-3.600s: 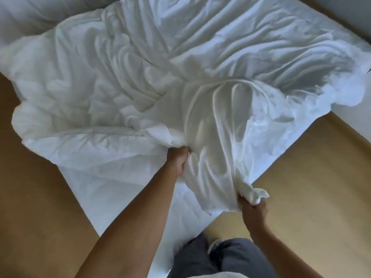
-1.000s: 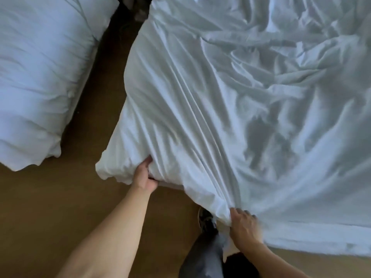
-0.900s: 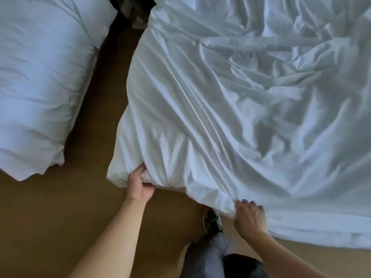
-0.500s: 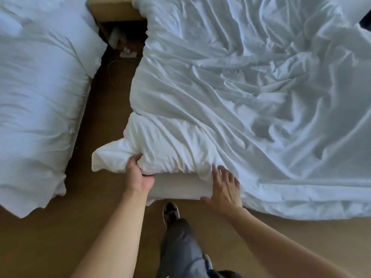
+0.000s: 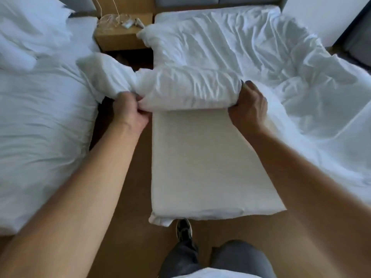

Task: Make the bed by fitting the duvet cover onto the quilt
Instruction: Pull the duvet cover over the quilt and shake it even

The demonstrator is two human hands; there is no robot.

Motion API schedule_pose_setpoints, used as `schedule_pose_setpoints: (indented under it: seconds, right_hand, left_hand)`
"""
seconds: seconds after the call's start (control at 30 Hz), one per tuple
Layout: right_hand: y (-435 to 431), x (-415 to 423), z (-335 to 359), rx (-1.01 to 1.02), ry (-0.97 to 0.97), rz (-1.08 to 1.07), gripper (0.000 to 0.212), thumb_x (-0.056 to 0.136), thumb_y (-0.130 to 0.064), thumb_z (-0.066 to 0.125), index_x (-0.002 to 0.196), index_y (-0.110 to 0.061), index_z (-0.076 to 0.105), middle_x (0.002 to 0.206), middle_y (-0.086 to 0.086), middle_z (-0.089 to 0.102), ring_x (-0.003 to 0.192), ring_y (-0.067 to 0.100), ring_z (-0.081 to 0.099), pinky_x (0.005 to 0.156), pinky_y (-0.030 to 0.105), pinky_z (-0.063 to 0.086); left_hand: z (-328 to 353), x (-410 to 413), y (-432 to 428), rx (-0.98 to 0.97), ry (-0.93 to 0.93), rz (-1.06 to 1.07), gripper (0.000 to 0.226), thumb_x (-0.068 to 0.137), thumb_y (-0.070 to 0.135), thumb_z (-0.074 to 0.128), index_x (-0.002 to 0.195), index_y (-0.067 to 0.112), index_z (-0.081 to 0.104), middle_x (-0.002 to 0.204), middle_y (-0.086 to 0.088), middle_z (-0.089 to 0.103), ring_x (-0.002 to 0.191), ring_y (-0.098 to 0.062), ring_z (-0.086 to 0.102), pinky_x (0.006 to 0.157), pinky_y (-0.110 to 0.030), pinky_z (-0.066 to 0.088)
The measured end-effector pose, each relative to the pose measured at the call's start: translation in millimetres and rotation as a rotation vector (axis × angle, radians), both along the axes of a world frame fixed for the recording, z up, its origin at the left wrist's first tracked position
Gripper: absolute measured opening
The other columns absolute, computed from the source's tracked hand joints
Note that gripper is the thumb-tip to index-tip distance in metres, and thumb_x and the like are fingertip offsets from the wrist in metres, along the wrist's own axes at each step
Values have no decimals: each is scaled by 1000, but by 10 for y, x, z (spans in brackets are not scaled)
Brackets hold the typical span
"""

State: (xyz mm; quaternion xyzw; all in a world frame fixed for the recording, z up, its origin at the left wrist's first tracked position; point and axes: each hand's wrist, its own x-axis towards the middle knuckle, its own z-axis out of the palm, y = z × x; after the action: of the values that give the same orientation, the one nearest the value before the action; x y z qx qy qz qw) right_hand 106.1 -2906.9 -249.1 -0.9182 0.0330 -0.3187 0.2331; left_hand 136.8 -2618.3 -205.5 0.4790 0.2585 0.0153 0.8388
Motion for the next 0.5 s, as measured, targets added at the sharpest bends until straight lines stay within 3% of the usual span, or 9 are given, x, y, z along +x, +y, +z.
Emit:
schedule_pose_setpoints:
  seconds: [0.03, 0.1, 0.17, 0.23, 0.3, 0.33, 0.4, 0.47, 0.5]
  right_hand:
    - [34, -58, -15, -109, 39, 91, 27, 66, -20, 52, 93, -21, 55, 81, -5, 46, 64, 28, 55, 51, 27, 29]
    - [257, -591, -463, -299, 628, 262, 38, 76, -16, 54, 112, -25, 62, 103, 0, 61, 88, 31, 66, 60, 35, 51]
    - [409, -1210, -965, -388, 1192, 384, 36, 86, -14, 52, 119, -19, 64, 118, 10, 65, 105, 33, 66, 81, 42, 58]
    - [368, -1267, -1145, -342, 1189, 362, 30, 85, -14, 53, 112, -16, 67, 113, 12, 67, 101, 33, 67, 77, 36, 55]
    - [211, -1037, -1066, -304, 1065, 303, 27, 81, -13, 55, 105, -17, 68, 106, 12, 68, 95, 34, 68, 71, 34, 50]
    - [134, -913, -996, -282, 997, 280, 27, 80, -13, 55, 103, -18, 68, 103, 11, 68, 94, 35, 67, 72, 35, 51]
    - [32, -743, -852, -272, 932, 273, 29, 76, -12, 53, 99, -21, 68, 97, 7, 66, 91, 35, 66, 71, 37, 52]
    - [-55, -635, -761, -248, 891, 298, 27, 72, -11, 53, 94, -21, 65, 91, 3, 63, 87, 34, 64, 67, 36, 50]
    - [-114, -584, -720, -234, 877, 309, 25, 71, -11, 53, 92, -20, 63, 88, 3, 61, 85, 34, 63, 65, 36, 50]
  left_hand:
    - [-215, -45, 105, -26, 63, 65, 34, 91, 4, 49, 118, 16, 68, 116, -12, 74, 95, -31, 74, 73, -45, 61]
    - [-797, -752, 180, -30, 458, 189, 18, 101, 15, 50, 108, 17, 66, 128, -5, 66, 90, -28, 71, 68, -43, 57]
    - [-1326, -1598, 189, -184, 762, 310, 24, 104, 26, 50, 124, 19, 63, 140, -1, 59, 111, -27, 64, 79, -39, 51]
    - [-1451, -1710, 133, -261, 778, 410, 34, 103, 24, 49, 137, 19, 54, 150, -9, 49, 127, -31, 53, 99, -43, 46]
    - [-1378, -1304, 89, -162, 768, 378, 15, 100, 16, 50, 112, 15, 58, 138, -15, 53, 102, -32, 58, 94, -47, 49]
    - [-1234, -1062, 18, -189, 725, 425, 14, 100, 16, 47, 111, 15, 56, 129, -13, 54, 97, -31, 58, 92, -48, 52]
    - [-1003, -660, -167, -45, 607, 448, 34, 104, 24, 40, 134, 13, 52, 134, -12, 57, 114, -33, 60, 96, -45, 53]
    - [-850, -478, -389, 193, 538, 422, 52, 102, 43, 42, 142, 11, 48, 136, -13, 58, 121, -32, 60, 92, -40, 56]
    - [-810, -463, -486, 196, 487, 407, 67, 94, 58, 48, 144, 13, 44, 138, -11, 56, 121, -31, 59, 95, -43, 55]
